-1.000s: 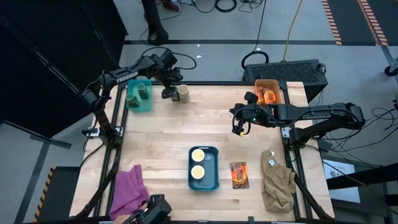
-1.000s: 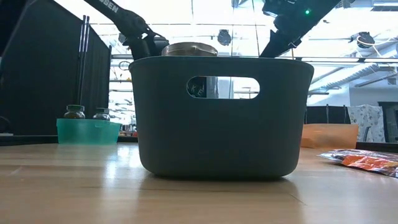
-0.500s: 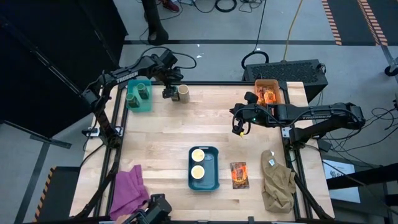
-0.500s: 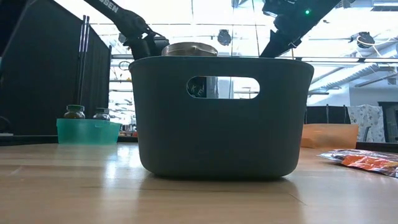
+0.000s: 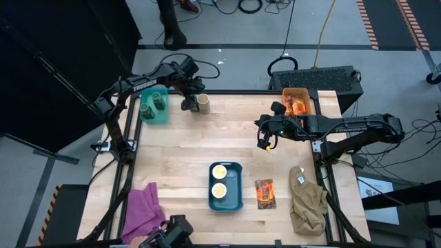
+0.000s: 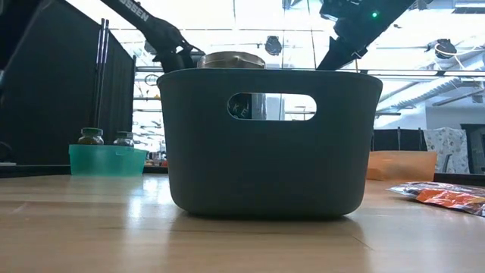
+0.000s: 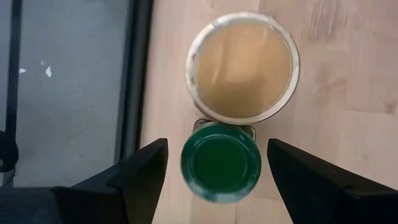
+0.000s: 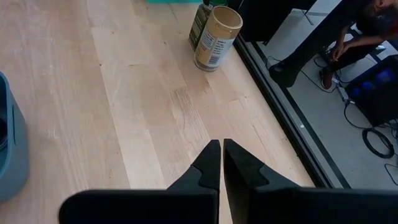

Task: Sort spices by type
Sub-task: Put the green seasoning bottle into the light blue bin

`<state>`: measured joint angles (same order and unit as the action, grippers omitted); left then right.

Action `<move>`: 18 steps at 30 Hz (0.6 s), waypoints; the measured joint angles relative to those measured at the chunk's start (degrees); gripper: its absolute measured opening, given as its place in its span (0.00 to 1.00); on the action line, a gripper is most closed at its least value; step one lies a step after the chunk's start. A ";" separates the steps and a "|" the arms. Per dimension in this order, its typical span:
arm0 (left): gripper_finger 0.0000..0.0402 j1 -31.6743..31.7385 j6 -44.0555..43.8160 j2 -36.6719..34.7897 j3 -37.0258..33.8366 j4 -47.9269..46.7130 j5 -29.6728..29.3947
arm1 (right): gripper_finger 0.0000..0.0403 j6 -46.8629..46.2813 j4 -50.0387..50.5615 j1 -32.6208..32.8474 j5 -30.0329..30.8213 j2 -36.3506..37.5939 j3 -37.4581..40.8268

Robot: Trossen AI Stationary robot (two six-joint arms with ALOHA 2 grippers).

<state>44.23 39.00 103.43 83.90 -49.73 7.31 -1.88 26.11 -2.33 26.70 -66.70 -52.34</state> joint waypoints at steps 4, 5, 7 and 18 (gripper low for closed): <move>0.70 0.00 0.94 2.35 0.00 0.96 -0.46 | 0.00 -0.14 0.32 0.02 0.01 0.00 0.00; 0.70 0.00 0.94 2.91 0.00 1.30 -0.46 | 0.00 -0.30 0.47 0.01 0.01 0.00 0.00; 0.70 0.00 1.11 3.50 0.00 1.39 -0.51 | 0.00 -0.43 0.62 0.00 0.02 0.00 0.00; 0.69 0.00 3.64 4.82 0.00 -0.40 -1.52 | 0.00 -0.76 1.14 0.02 0.00 0.00 0.00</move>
<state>44.23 42.64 108.25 83.90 -50.12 5.79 -2.64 27.25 -2.31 26.70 -66.70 -52.34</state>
